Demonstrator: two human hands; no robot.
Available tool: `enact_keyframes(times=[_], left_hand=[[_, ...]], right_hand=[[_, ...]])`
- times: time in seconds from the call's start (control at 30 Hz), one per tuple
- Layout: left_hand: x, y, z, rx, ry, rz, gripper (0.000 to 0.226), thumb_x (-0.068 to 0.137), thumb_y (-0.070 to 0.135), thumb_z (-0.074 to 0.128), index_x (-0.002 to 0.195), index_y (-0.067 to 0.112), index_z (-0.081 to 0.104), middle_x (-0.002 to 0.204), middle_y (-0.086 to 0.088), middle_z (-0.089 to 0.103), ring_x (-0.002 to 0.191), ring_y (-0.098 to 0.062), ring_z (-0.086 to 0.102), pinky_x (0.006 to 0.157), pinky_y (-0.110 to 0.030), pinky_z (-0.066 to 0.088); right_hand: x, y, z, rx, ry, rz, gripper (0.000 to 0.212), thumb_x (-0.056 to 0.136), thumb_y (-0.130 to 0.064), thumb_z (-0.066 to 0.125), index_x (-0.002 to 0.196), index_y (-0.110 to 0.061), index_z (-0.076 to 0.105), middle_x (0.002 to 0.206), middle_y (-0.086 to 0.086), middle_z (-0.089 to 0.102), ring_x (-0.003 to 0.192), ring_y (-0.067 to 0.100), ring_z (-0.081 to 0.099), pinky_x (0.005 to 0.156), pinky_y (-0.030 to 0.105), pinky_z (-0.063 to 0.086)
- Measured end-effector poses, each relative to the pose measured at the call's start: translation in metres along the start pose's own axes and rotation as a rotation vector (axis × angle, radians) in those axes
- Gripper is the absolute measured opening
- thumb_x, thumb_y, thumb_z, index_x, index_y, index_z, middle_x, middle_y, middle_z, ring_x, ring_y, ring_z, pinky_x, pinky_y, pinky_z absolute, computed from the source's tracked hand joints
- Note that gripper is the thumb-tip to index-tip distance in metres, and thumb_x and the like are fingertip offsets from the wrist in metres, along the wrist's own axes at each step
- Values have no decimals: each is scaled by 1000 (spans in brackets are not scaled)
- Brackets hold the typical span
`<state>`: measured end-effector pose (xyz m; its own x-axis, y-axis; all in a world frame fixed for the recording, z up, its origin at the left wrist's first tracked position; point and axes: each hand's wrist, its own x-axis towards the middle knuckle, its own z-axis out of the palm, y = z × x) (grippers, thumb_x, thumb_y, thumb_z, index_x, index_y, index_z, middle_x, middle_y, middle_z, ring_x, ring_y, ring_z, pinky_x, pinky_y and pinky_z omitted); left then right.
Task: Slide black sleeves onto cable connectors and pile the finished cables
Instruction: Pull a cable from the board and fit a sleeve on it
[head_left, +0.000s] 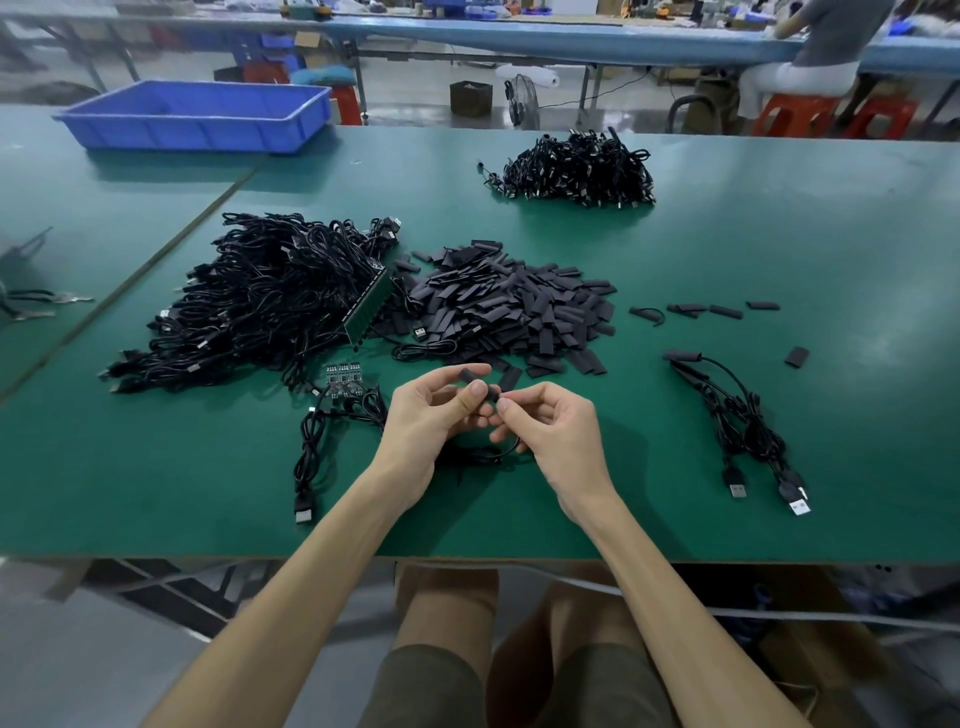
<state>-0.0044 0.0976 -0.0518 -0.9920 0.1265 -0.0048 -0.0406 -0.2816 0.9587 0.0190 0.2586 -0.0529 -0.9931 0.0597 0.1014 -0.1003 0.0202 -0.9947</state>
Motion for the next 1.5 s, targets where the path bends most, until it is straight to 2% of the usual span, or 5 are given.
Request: enact_keyframes(times=[0.17, 0.37, 0.5, 1.33, 1.5], left_hand=[[1, -2, 0, 11, -6, 16, 21, 92, 9, 70, 112, 4, 73, 93, -11, 75, 77, -16, 67, 73, -23, 56], [1, -4, -1, 21, -20, 42, 13, 91, 13, 72, 102, 11, 79, 97, -14, 76, 78, -17, 68, 75, -24, 57], [2, -6, -1, 34, -23, 47, 11, 92, 12, 72, 100, 11, 80, 90, -10, 76, 75, -16, 68, 74, -23, 57], [3, -4, 0, 70, -16, 30, 13, 92, 8, 71, 103, 3, 77, 82, -12, 73, 72, -15, 66, 73, -23, 57], [3, -1, 0, 75, -13, 1, 15, 94, 10, 70, 104, 1, 76, 84, -12, 73, 74, -16, 67, 77, -26, 58]], right_hand=[[0, 0, -1, -4, 1, 1, 4, 95, -10, 73, 92, -7, 72, 82, 4, 80, 68, 20, 76, 53, 19, 49], [1, 1, -1, -11, -3, -2, 5, 94, -10, 73, 90, -8, 72, 81, 4, 80, 68, 22, 76, 53, 19, 49], [1, 2, -2, -21, -7, -6, 5, 94, -11, 74, 90, -8, 72, 82, 4, 80, 68, 22, 77, 53, 19, 49], [3, 4, -2, -27, -8, -2, 5, 94, -10, 73, 91, -6, 72, 82, 5, 80, 68, 22, 76, 52, 19, 49], [3, 2, -1, -28, 1, 2, 4, 94, -10, 74, 91, -7, 72, 81, 4, 80, 67, 20, 76, 53, 19, 50]])
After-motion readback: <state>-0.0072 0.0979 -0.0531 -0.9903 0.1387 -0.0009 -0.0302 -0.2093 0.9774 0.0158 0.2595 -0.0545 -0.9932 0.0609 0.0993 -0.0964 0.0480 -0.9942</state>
